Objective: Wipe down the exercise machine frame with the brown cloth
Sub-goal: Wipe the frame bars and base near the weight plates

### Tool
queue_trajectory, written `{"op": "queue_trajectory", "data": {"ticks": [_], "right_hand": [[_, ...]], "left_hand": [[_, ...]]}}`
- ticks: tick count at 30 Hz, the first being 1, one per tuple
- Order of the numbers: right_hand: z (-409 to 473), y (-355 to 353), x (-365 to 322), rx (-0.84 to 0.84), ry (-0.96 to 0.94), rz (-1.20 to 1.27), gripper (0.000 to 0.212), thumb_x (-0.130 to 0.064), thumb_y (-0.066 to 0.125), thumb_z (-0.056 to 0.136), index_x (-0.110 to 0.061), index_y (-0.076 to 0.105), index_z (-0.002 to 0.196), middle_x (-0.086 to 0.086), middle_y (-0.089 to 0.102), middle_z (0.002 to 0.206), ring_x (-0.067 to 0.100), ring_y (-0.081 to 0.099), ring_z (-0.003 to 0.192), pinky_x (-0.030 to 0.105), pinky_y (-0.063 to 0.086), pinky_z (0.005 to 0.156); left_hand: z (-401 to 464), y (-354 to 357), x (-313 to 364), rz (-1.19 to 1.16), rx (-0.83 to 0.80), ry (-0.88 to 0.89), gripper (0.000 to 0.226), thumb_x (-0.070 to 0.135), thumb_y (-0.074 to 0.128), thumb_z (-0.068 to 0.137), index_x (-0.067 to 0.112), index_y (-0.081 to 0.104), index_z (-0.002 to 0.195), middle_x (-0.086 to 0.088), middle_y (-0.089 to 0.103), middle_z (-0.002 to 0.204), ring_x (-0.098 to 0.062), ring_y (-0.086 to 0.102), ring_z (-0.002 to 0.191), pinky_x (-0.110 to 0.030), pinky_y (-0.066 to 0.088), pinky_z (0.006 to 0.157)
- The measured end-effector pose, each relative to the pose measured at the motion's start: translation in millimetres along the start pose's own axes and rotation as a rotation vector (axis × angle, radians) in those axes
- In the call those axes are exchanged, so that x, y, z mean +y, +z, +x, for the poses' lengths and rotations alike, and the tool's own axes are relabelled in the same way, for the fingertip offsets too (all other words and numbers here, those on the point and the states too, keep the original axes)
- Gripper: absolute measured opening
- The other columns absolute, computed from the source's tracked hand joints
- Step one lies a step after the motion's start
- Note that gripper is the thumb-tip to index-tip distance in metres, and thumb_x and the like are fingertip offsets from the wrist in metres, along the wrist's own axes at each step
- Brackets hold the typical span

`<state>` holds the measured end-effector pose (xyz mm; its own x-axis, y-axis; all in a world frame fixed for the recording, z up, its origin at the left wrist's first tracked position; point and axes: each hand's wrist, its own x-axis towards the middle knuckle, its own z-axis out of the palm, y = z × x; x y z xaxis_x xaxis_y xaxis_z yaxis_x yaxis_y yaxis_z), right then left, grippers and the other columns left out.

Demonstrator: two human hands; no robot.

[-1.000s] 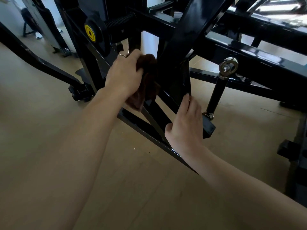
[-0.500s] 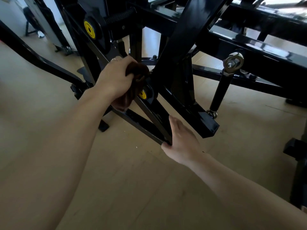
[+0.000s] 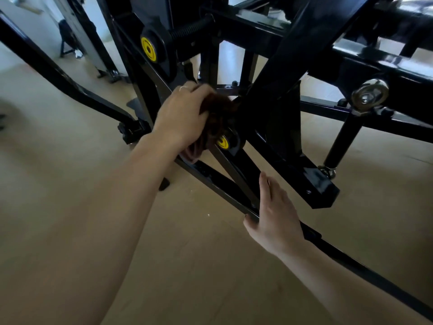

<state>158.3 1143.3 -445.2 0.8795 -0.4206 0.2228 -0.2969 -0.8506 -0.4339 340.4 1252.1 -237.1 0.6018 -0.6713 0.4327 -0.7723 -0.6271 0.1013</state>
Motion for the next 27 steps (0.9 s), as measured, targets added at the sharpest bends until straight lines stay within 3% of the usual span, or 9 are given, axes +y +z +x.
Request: {"op": "queue_trajectory", "data": {"ticks": [4, 7, 12, 15, 19, 22, 27], "right_hand": [[6.9, -0.2, -14.4, -0.027, 0.067, 0.031, 0.106, -0.052, 0.065, 0.090, -0.009, 0.001, 0.162, 0.016, 0.023, 0.164, 0.032, 0.033, 0.148, 0.042, 0.027, 0.125], [4.2, 0.8, -14.9, -0.030, 0.069, 0.012, 0.109, -0.049, 0.065, 0.090, -0.010, -0.007, 0.162, 0.016, 0.020, 0.164, 0.031, 0.030, 0.149, 0.041, 0.023, 0.126], [3.8, -1.2, -14.1, -0.034, 0.087, 0.017, 0.107, -0.046, 0.064, 0.090, -0.013, -0.007, 0.163, 0.013, 0.023, 0.162, 0.029, 0.032, 0.147, 0.039, 0.024, 0.126], [3.9, -3.3, -16.5, -0.045, 0.113, 0.030, 0.108, -0.046, 0.067, 0.088, -0.015, -0.004, 0.163, 0.011, 0.026, 0.160, 0.028, 0.036, 0.145, 0.039, 0.028, 0.124], [5.7, -16.4, -15.6, -0.077, 0.148, 0.115, 0.102, -0.039, 0.072, 0.086, -0.020, 0.007, 0.162, 0.005, 0.034, 0.153, 0.023, 0.045, 0.135, 0.036, 0.041, 0.114], [11.0, -29.5, -16.0, -0.121, 0.177, 0.194, 0.094, -0.033, 0.072, 0.086, -0.023, 0.014, 0.159, 0.000, 0.036, 0.147, 0.020, 0.048, 0.129, 0.033, 0.047, 0.103], [18.7, -51.7, -36.2, -0.289, 0.299, 0.238, 0.097, -0.037, 0.070, 0.090, -0.021, 0.007, 0.162, 0.001, 0.029, 0.157, 0.022, 0.042, 0.139, 0.036, 0.046, 0.108]], "left_hand": [[2.0, 5.2, -15.5, 0.397, 0.079, 0.119, 0.043, 0.030, 0.065, 0.095, 0.020, 0.054, 0.135, -0.016, 0.051, 0.137, -0.036, 0.046, 0.128, -0.047, 0.039, 0.107], [14.8, -11.8, -30.1, 0.515, 0.112, 0.082, 0.063, 0.037, 0.079, 0.081, 0.012, 0.052, 0.132, -0.024, 0.046, 0.137, -0.042, 0.044, 0.128, -0.053, 0.039, 0.108], [23.8, -24.1, -38.1, 0.689, 0.083, 0.183, 0.080, 0.041, 0.090, 0.067, 0.008, 0.051, 0.129, -0.024, 0.042, 0.140, -0.042, 0.042, 0.127, -0.052, 0.035, 0.111], [17.2, -12.1, -24.1, 0.600, 0.068, 0.047, 0.083, 0.039, 0.091, 0.067, 0.013, 0.049, 0.134, -0.023, 0.043, 0.139, -0.040, 0.043, 0.127, -0.051, 0.037, 0.109], [-2.3, 17.1, 6.2, 0.340, 0.038, 0.040, 0.046, 0.023, 0.067, 0.095, 0.020, 0.050, 0.138, -0.016, 0.049, 0.130, -0.035, 0.050, 0.117, -0.047, 0.048, 0.098], [-0.8, 8.9, 2.9, 0.056, 0.003, -0.008, 0.040, 0.023, 0.058, 0.099, 0.027, 0.052, 0.139, -0.010, 0.053, 0.127, -0.032, 0.054, 0.114, -0.048, 0.052, 0.090], [11.4, -10.9, -6.2, -0.052, -0.192, -0.021, 0.035, 0.026, 0.055, 0.100, 0.039, 0.049, 0.131, 0.000, 0.059, 0.118, -0.030, 0.060, 0.107, -0.045, 0.051, 0.091]]}}
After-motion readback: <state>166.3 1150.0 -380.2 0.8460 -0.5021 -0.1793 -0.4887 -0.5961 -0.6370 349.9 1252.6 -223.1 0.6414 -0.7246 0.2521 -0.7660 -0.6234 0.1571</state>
